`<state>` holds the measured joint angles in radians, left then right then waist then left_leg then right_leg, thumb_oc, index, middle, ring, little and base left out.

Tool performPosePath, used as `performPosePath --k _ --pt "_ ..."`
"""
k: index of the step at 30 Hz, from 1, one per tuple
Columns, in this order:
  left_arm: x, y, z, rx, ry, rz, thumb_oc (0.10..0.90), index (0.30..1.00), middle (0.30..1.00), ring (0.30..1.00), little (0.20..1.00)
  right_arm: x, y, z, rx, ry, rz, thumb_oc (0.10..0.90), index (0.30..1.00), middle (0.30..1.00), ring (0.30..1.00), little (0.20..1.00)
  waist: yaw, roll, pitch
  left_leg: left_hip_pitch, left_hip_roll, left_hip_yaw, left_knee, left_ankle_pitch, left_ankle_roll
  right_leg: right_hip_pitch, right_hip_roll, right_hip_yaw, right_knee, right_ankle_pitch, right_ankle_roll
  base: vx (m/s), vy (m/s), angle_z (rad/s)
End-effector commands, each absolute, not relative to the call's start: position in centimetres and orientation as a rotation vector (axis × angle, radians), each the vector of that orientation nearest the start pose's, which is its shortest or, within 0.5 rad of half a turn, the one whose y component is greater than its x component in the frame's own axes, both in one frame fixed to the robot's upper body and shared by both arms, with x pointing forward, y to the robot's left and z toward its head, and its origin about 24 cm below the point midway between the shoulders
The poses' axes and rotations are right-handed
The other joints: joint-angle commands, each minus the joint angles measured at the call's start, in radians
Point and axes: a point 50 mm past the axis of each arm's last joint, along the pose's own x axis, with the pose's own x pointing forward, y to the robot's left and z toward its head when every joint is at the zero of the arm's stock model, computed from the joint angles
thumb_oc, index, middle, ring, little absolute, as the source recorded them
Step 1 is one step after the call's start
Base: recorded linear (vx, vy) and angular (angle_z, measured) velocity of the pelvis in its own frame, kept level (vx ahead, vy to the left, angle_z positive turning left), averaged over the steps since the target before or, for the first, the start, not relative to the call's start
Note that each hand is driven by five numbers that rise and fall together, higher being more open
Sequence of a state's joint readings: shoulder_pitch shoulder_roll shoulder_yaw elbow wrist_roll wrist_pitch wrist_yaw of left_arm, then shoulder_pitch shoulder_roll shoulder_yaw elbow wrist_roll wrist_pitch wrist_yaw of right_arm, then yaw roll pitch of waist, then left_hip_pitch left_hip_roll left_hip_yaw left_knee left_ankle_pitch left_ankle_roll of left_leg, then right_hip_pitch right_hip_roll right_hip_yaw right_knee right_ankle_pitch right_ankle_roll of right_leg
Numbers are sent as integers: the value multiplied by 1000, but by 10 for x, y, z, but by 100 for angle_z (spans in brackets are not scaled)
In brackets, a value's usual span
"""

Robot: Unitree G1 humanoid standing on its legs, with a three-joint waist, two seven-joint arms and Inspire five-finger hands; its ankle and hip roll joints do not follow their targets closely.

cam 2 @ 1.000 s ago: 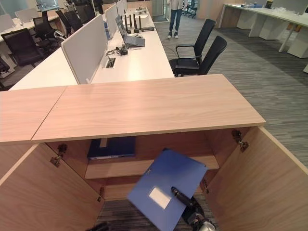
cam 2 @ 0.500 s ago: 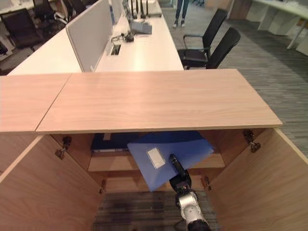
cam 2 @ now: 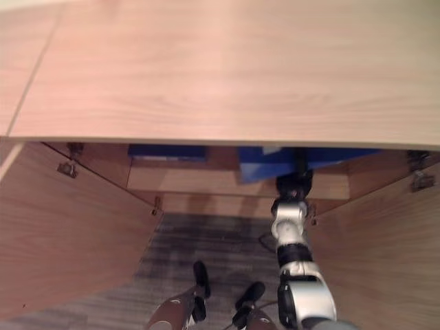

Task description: Put the empty folder in the office cabinet

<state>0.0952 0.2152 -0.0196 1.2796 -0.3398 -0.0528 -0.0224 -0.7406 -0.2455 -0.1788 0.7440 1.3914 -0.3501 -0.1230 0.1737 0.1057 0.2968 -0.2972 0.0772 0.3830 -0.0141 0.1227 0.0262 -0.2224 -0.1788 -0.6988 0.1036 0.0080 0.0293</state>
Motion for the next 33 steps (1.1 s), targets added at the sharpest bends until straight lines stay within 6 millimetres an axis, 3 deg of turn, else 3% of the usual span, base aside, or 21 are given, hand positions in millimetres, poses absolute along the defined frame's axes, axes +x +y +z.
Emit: performPosePath --k 1,3,10,16,23,33 --pt "24 273 -160 69 1325 404 800 900 900 900 900 384 -240 198 1260 -567 -293 400 300 300 300 300 22 -60 21 35 50 6 44 -64 -125 -27 -49 51 -48 64 83 -60 -34 4" --pt "38 276 -158 103 1295 383 800 900 900 900 900 383 -245 202 1268 -591 -311 400 300 300 300 300 23 -53 51 -5 67 18 69 -60 -135 -48 -60 29 -24 53 78 -71 -66 3" --pt "54 282 -153 171 1247 356 800 900 900 900 900 380 -245 230 1287 -672 -308 400 300 300 300 300 20 -25 98 -104 66 3 116 -70 -132 -146 -95 21 59 28 68 -64 -8 18" --pt "59 290 -148 185 1207 374 800 900 900 900 900 382 -258 281 1287 -761 -301 400 300 300 300 300 46 2 120 -175 64 7 151 -89 -124 -228 -121 36 119 10 64 -46 22 2" --pt "69 292 -144 201 1166 342 800 900 900 900 900 383 -254 319 1260 -802 -248 400 300 300 300 300 68 23 134 -200 56 9 152 -93 -119 -261 -124 38 130 7 63 -17 1 -3" --pt "72 296 -140 228 1146 324 800 900 900 900 900 374 -250 348 1305 -881 -203 400 300 300 300 300 84 44 149 -195 42 15 133 -89 -113 -273 -125 35 133 6 66 -1 -1 1"
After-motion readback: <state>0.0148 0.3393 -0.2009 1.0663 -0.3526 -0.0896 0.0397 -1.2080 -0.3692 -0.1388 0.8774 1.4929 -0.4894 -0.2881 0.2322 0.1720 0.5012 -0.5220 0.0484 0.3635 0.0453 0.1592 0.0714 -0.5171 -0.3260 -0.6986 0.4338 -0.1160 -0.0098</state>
